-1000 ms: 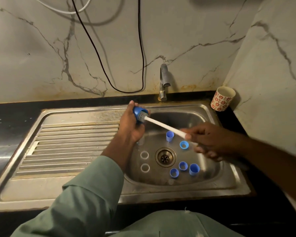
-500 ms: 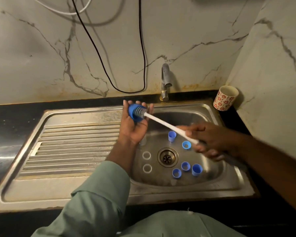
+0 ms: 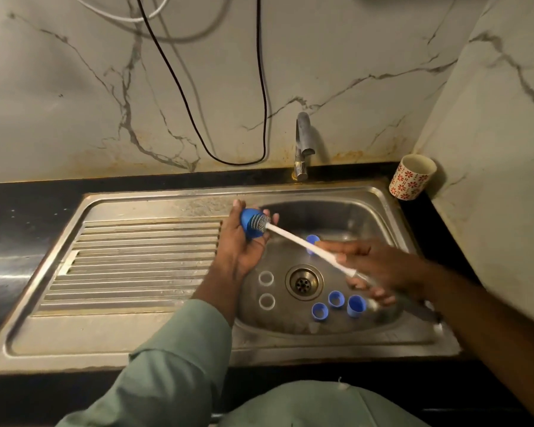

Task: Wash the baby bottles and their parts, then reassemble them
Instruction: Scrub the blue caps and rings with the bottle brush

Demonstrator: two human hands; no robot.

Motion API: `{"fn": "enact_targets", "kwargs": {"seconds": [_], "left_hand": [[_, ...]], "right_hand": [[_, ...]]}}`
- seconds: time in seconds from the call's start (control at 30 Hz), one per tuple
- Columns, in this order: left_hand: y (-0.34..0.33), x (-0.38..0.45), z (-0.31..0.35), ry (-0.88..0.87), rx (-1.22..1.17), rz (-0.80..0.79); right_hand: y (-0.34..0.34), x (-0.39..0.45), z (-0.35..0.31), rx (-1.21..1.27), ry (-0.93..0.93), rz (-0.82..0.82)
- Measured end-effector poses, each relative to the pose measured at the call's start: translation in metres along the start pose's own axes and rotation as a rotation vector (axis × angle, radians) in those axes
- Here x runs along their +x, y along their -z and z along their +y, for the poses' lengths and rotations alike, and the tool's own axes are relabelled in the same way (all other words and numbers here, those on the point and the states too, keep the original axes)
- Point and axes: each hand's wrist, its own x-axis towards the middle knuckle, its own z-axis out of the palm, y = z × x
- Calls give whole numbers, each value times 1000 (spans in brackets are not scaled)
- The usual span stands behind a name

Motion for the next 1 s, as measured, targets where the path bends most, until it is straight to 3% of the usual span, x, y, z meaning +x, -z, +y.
{"fn": "enact_targets", "kwargs": {"seconds": [0.07,0.13,0.2,0.23,0.3,0.4,0.5,0.57,0.67,0.73,0.83,1.0], "left_hand": [[-8,7,-7,-91,-44,98],[-14,8,-10,-235,113,144],[-10,3,-12,-385,496,174],[-4,2,-11,-436,679,168],[3,0,-8,-414,807,70],[-9,-4,4,-159,372,-100],[-21,3,3,-110,102,15],[-21,4,2,-138,17,133],[-15,7,10,-197,-26,258],[-11,7,15,-176,11,252],[-7,2,15,-104,92,168],[-11,-4,1,-161,178,128]], "right_hand": [[-41,4,21,144,-7,47],[-75,11,35,-126,131,162],[-70,15,26,-497,175,251],[-56,15,19,-576,153,209],[-25,7,3,-373,116,45],[-11,0,11,46,7,-1],[-39,0,35,338,-76,-56],[-48,-4,40,296,-20,-92],[-37,-13,33,177,25,46],[-25,-18,31,147,56,139],[-23,-25,30,-32,137,140],[-45,-25,23,-217,274,183]]}}
